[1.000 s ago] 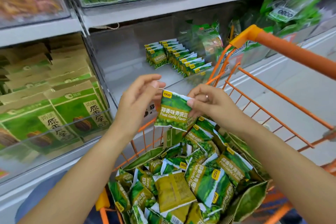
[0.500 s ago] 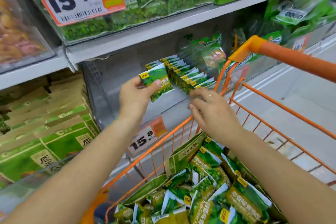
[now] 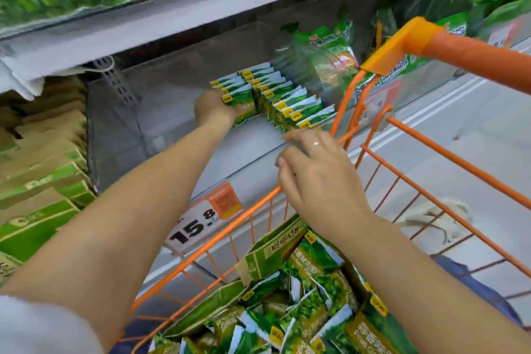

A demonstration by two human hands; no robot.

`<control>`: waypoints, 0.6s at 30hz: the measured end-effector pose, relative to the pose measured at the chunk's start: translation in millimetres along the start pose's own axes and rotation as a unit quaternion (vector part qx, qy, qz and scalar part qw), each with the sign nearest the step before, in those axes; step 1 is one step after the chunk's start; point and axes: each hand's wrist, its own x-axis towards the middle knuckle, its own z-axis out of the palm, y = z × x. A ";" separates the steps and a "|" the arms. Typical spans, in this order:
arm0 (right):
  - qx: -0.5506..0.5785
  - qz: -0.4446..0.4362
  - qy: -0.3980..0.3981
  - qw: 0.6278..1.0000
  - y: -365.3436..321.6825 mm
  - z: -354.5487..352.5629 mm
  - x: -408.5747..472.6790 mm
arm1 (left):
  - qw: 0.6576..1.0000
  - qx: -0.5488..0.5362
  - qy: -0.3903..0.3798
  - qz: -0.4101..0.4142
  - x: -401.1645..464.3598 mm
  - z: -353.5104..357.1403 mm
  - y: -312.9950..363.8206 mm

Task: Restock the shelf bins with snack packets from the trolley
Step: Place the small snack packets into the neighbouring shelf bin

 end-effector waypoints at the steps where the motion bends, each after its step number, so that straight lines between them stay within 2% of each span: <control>1: -0.001 -0.001 -0.001 1.000 -0.3 1.0 0.5 | 1.000 0.002 0.000 0.003 0.9 4.1 -2.1; 10: -0.033 -0.015 -0.013 0.999 -1.4 -1.9 2.5 | 0.998 -0.047 -0.017 -0.042 3.1 6.9 -4.7; 14: 0.016 -0.004 -0.034 0.999 -0.4 -9.6 5.9 | 0.993 -0.095 -0.003 -0.070 -6.9 -23.4 12.6; 16: 0.053 -0.024 -0.054 0.997 -4.1 -17.6 6.6 | 0.989 -0.144 -0.009 -0.044 -32.3 -48.0 30.4; 18: 0.077 -0.042 -0.090 0.992 -14.2 -30.1 9.5 | 0.983 -0.173 -0.050 0.032 -72.9 -75.9 43.4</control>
